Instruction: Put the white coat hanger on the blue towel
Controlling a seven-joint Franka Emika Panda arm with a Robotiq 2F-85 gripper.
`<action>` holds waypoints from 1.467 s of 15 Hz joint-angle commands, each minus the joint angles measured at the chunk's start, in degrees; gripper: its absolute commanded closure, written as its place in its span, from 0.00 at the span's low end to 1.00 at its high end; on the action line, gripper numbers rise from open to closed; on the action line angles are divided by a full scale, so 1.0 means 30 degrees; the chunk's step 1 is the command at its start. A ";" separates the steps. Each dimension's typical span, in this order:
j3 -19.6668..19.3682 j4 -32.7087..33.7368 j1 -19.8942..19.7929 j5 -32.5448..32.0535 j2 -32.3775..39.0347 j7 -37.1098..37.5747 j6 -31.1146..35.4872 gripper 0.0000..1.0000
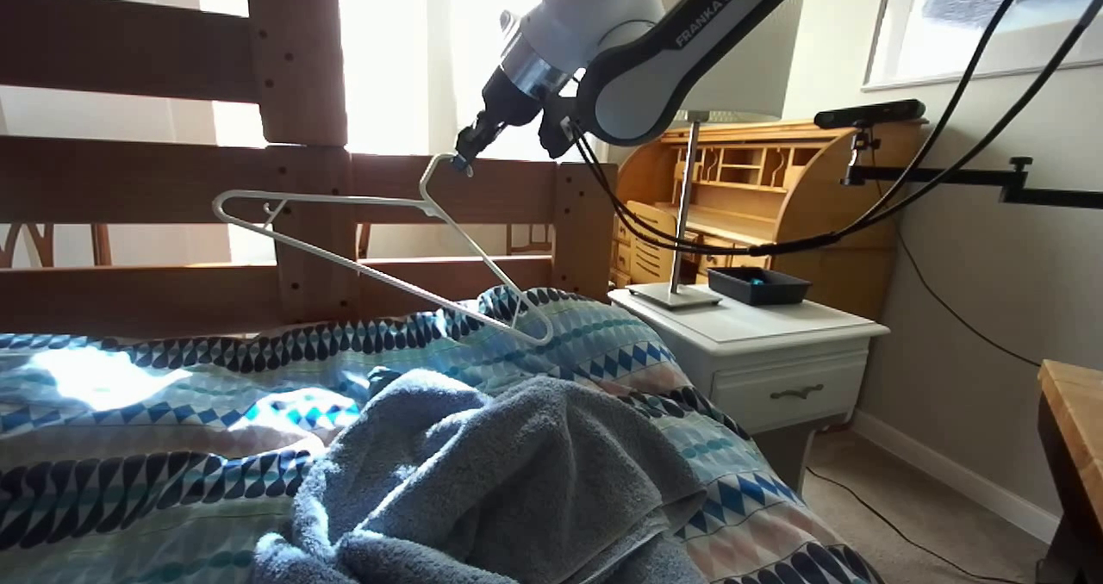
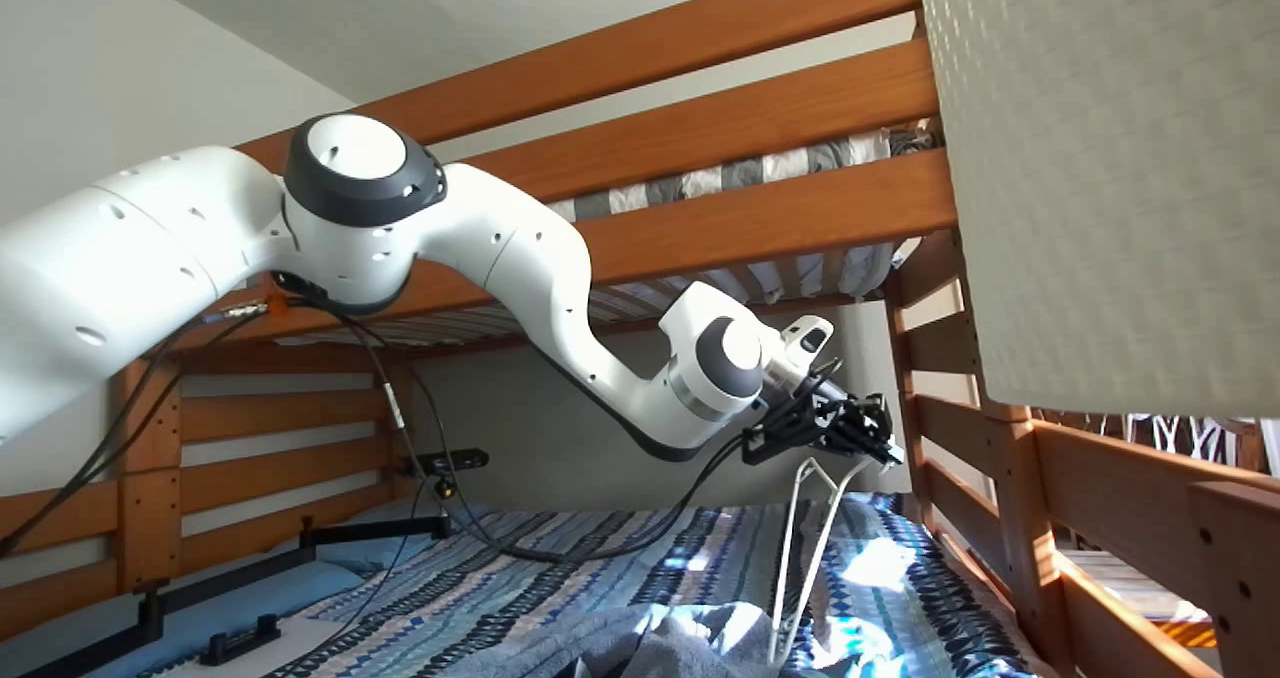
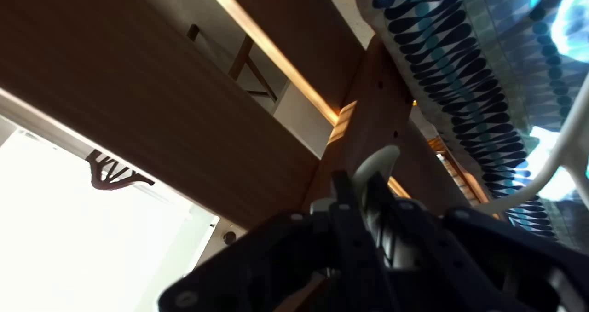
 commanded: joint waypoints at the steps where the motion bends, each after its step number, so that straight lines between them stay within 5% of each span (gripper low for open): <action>1: 0.3815 -0.2072 -0.2111 0.0370 -0.2489 -0.1706 -0.0653 0.97; 6: 0.7964 -0.2797 -0.5291 0.0488 -0.3453 -0.2681 -0.2517 0.97; 11: 1.0750 -0.2692 -0.7644 0.0929 -0.3163 -0.3620 -0.4973 0.97; 22: 1.3865 -0.2756 -0.9644 0.2438 -0.2418 -0.6701 -0.9521 0.97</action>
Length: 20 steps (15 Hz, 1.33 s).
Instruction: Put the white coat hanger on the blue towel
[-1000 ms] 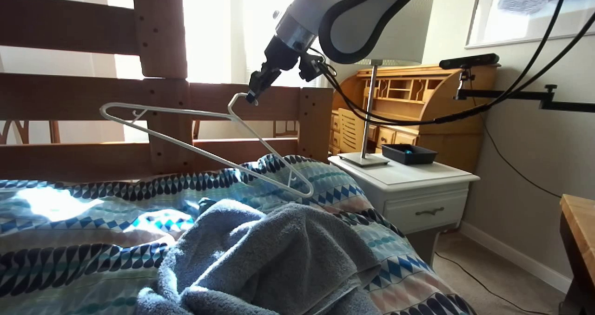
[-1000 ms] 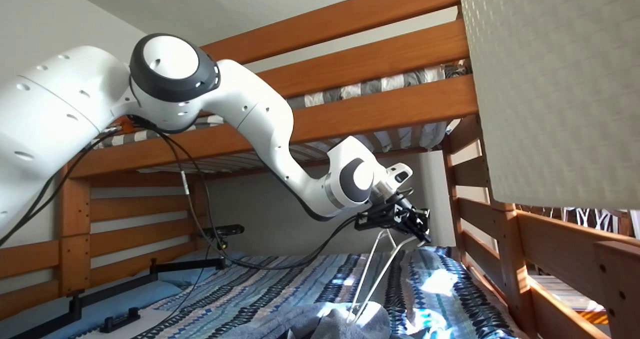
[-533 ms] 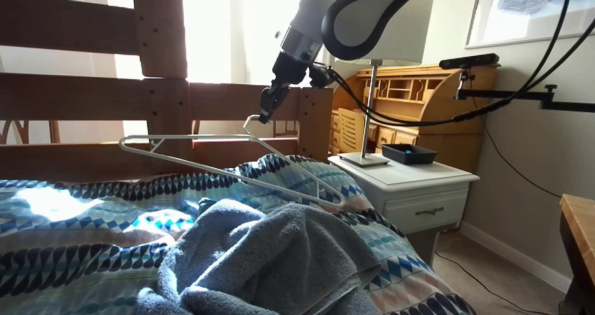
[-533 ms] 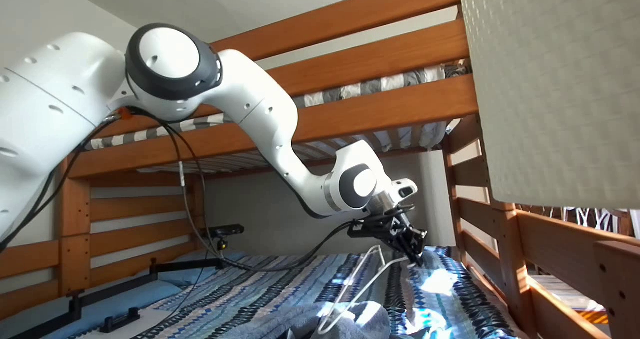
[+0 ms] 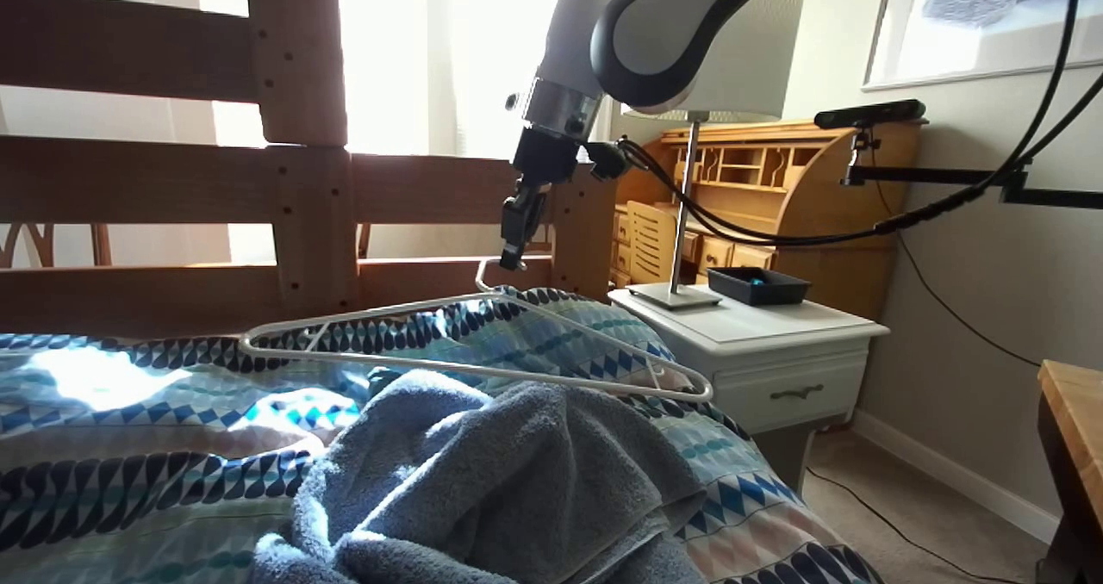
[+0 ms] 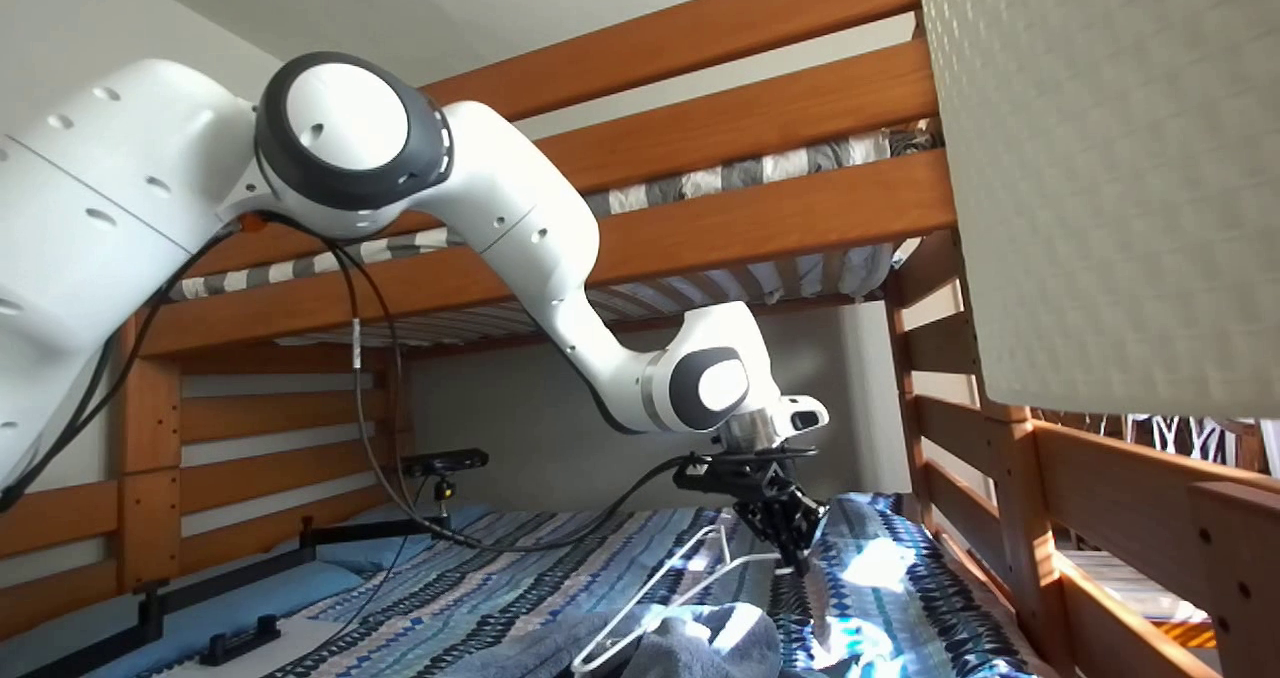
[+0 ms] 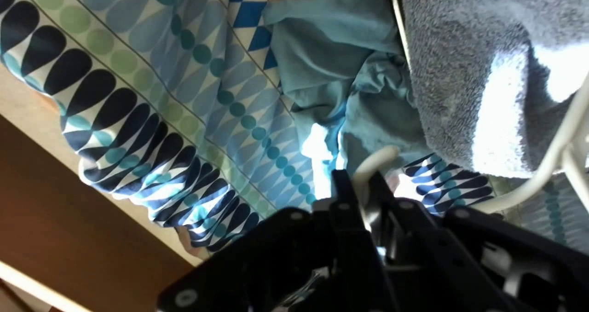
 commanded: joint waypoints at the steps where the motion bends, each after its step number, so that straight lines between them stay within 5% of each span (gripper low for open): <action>1: 0.0970 -0.0292 -0.0533 0.0698 0.0004 -0.1912 -0.0942 0.97; 7: 0.1854 -0.0867 -0.0631 0.0528 -0.0020 -0.4464 -0.2151 0.97; 13: 0.4258 -0.1925 -0.1992 0.2210 -0.0178 -0.8358 -0.3284 0.97; 20: 0.4207 -0.2965 -0.1446 0.1354 -0.0013 -0.9639 -0.1494 0.97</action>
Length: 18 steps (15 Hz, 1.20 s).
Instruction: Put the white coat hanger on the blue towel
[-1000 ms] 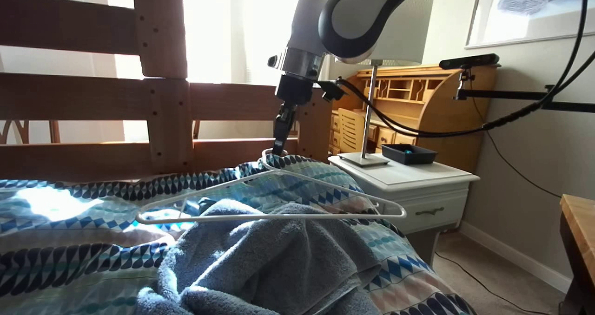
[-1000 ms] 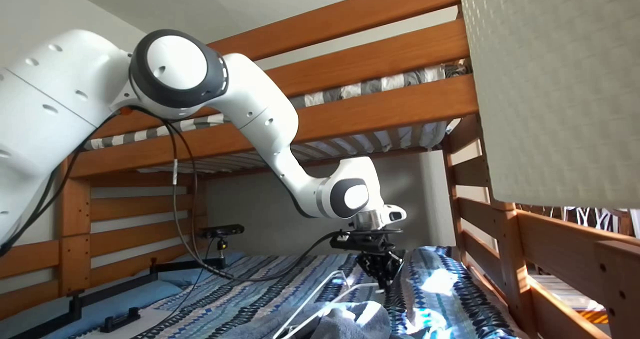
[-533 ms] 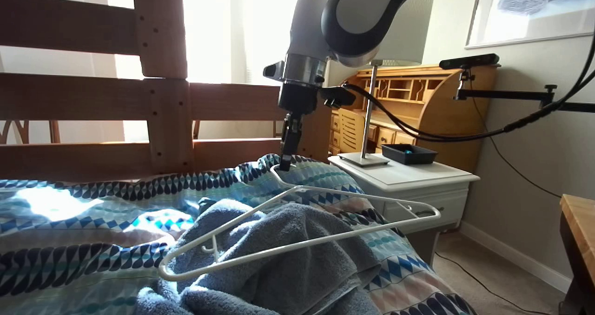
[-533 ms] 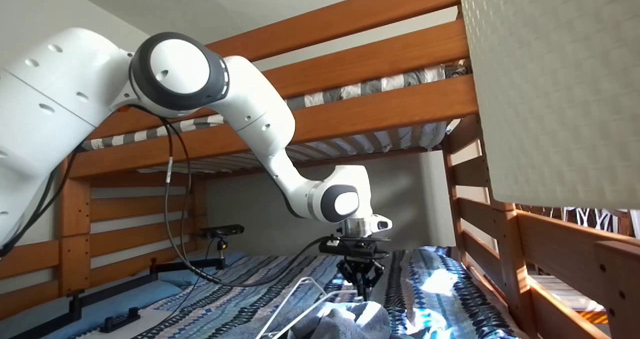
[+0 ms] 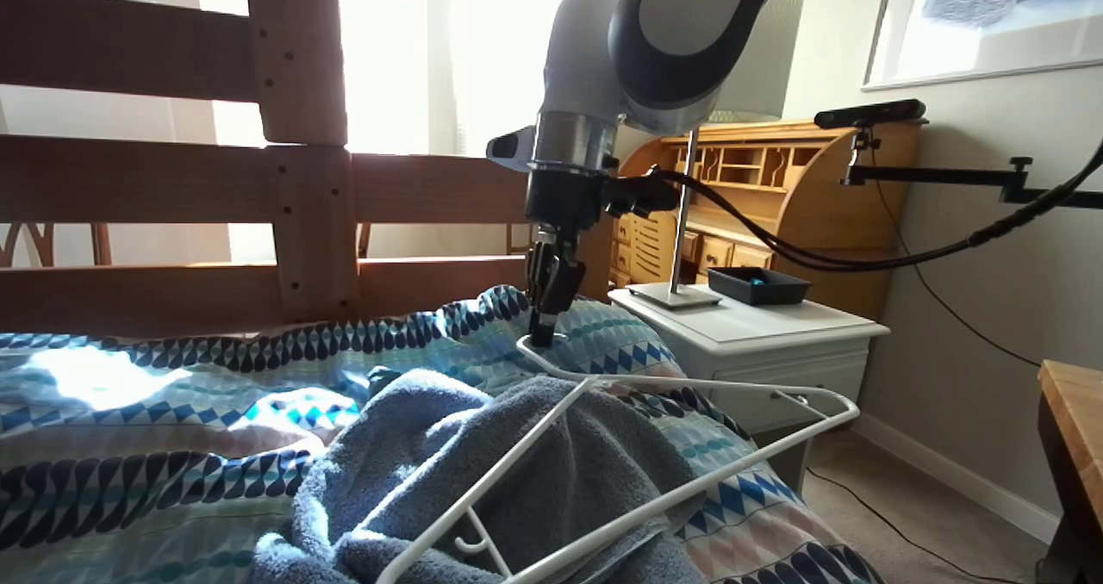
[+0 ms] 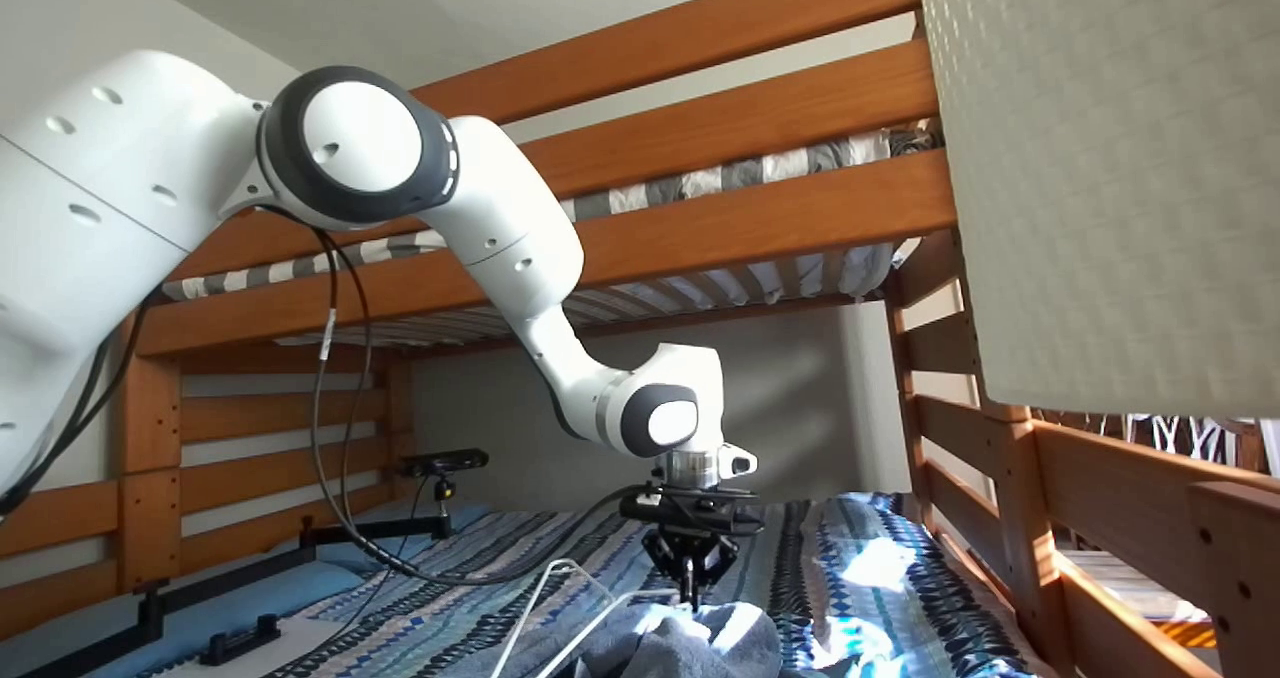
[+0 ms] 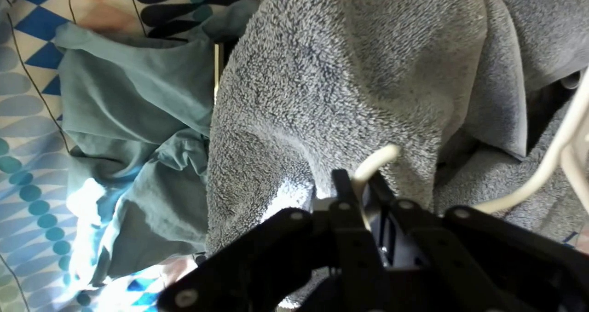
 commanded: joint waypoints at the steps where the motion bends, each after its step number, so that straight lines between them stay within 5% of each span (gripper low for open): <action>1: 0.0128 -0.0920 0.0090 -0.0286 -0.0184 -0.0903 0.1307 0.97; 16: -0.1374 -0.3208 0.1889 -0.4035 0.1276 -0.0591 0.9750 0.97; 17: -0.1606 -0.3244 0.2075 -0.4245 0.1299 -0.0445 0.9990 0.73; 18: -0.1728 -0.3250 0.2172 -0.4432 0.1330 -0.0381 1.0147 0.61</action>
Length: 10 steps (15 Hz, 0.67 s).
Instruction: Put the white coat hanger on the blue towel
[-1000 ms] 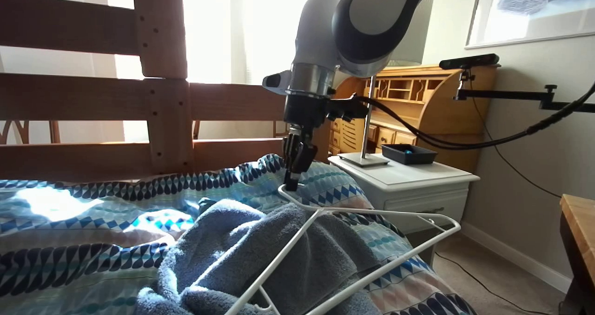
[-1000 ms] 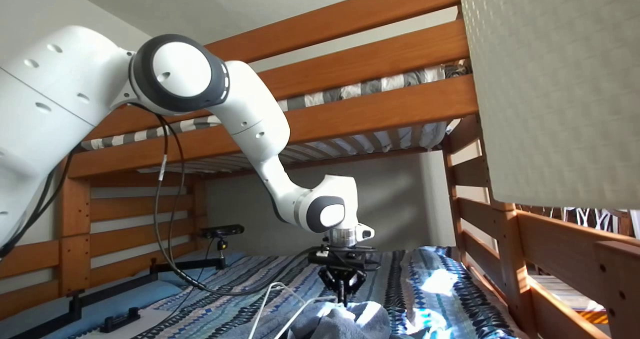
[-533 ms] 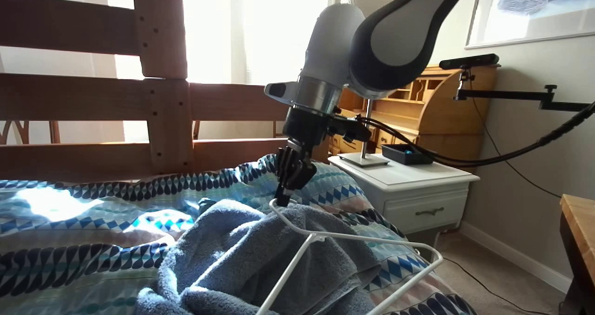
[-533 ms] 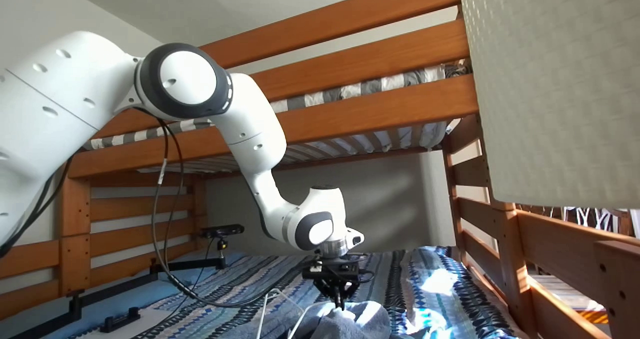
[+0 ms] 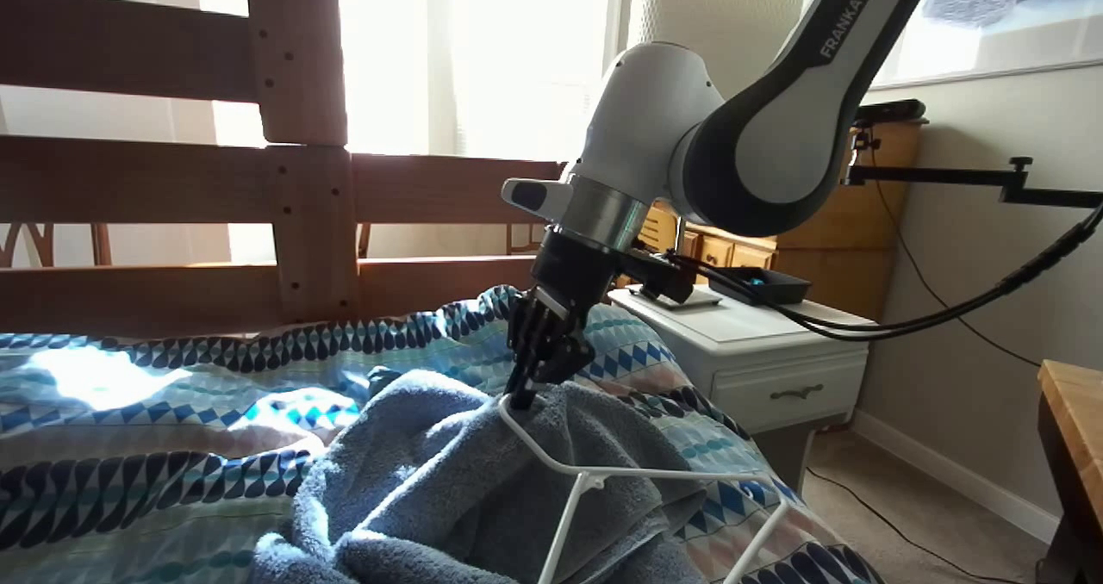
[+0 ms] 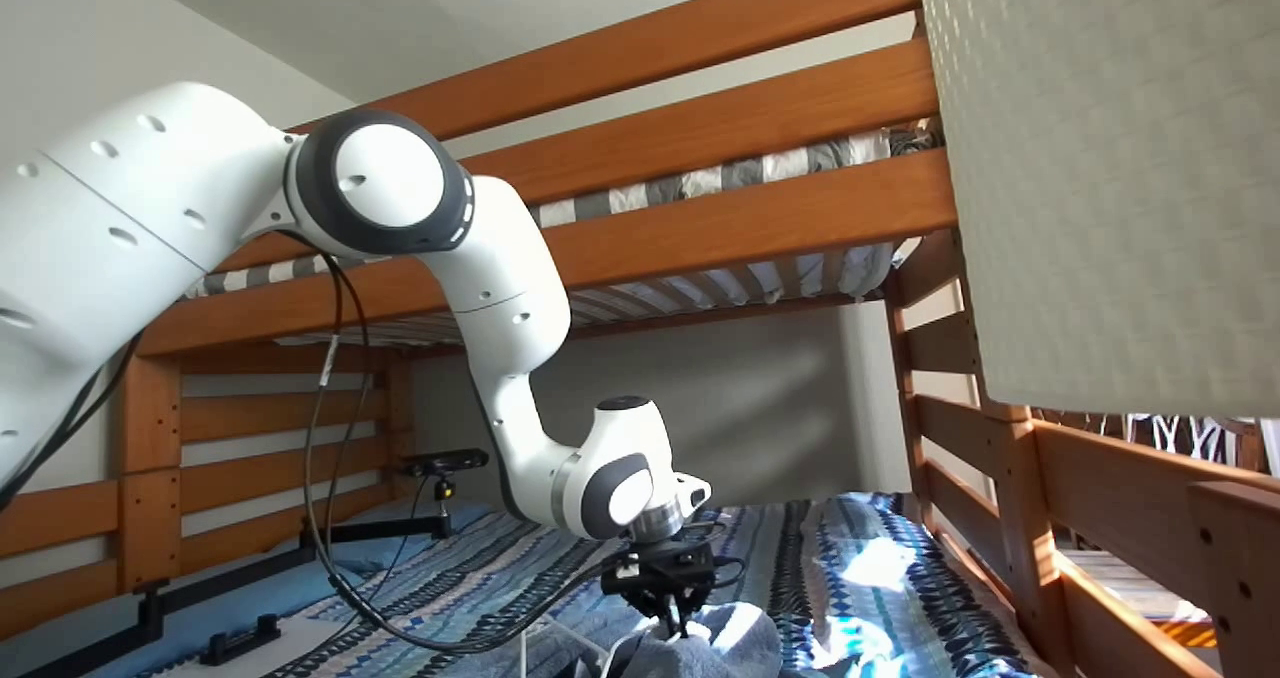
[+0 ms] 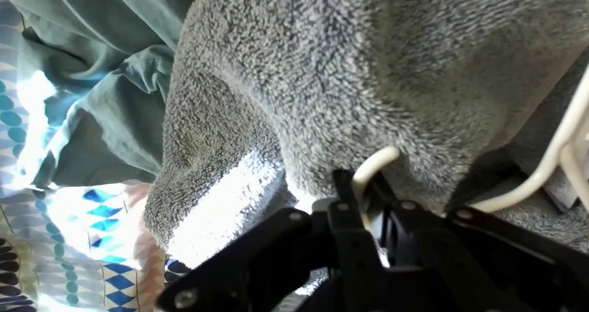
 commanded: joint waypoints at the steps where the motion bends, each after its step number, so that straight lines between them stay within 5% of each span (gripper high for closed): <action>1: -0.0656 -0.0252 0.0571 -0.1113 -0.0022 0.0794 0.0911 0.56; 6: 0.0436 -0.0335 -0.0119 -0.0673 -0.0425 0.0701 -0.0565 0.21; 9: -0.0156 -0.0234 0.0370 -0.0552 -0.1534 0.1592 -0.3636 0.00; 10: -0.0710 -0.0038 0.0785 -0.0735 -0.2004 0.2042 -0.4802 0.00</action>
